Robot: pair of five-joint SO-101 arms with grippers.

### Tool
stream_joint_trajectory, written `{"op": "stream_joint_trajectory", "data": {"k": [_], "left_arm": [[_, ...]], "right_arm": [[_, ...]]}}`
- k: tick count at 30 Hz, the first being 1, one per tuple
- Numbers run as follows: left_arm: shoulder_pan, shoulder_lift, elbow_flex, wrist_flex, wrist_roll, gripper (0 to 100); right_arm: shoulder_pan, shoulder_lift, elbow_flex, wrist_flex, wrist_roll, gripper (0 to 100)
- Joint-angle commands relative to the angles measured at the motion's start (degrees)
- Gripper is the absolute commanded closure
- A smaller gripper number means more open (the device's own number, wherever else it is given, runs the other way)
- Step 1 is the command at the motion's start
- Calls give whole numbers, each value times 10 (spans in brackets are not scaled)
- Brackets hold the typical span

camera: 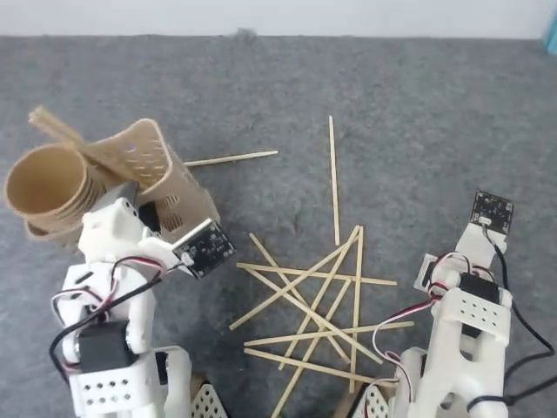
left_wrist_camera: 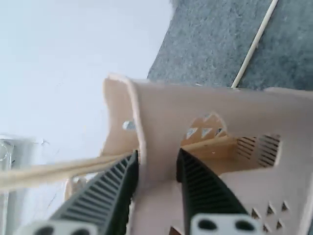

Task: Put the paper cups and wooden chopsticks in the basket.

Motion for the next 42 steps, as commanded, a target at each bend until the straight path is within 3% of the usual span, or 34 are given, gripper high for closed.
{"op": "stream_joint_trajectory", "data": {"k": [1, 10, 17, 22, 27, 32, 36, 42], "left_arm": [[4, 33, -80, -10, 25, 870], [6, 107, -208, 101, 49, 869], [19, 113, -239, 127, 55, 869], [19, 113, -347, 175, 141, 869], [13, 118, -461, 244, 288, 869], [-115, 119, -495, 265, 455, 869], [-247, 119, -427, 255, 540, 869], [-412, 119, -218, 79, 615, 869]], "right_arm": [[-4, -11, -4, 4, 3, 923], [-4, -11, -4, 4, 3, 923], [-4, -11, -4, 4, 3, 923], [-4, -11, -4, 4, 3, 923], [-4, -11, -4, 4, 3, 923], [-3, -11, -4, 4, 3, 923], [-2, -11, -3, 5, 3, 923], [-4, -8, -2, 5, 6, 923]]}}
